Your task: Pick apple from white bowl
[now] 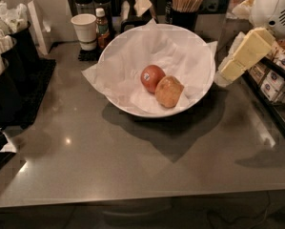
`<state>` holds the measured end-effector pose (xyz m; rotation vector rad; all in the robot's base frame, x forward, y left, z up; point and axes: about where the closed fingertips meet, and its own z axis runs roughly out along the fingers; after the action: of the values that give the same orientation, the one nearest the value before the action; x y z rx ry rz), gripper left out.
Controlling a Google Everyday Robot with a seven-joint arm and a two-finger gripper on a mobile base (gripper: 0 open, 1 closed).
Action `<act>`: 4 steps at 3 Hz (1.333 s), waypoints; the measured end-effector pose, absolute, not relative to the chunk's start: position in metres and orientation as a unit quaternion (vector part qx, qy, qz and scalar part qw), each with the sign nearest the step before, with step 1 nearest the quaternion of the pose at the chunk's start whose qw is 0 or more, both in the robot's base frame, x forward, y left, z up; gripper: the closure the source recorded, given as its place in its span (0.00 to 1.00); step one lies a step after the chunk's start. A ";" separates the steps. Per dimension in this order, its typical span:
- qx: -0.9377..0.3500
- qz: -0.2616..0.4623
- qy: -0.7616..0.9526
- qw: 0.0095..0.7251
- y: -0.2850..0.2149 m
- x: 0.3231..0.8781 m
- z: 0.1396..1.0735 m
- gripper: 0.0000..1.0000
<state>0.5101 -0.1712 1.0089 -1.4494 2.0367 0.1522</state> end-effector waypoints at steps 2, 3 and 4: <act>-0.537 0.155 0.774 0.297 -0.118 0.545 0.939 0.00; -0.537 0.158 0.774 0.295 -0.116 0.547 0.936 0.00; -0.532 0.178 0.777 0.285 -0.107 0.546 0.918 0.00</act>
Offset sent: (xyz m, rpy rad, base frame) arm 0.0586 0.0926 -0.1104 0.1921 0.2358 0.1134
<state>0.5459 -0.1074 0.9180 -1.4230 2.0795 0.4748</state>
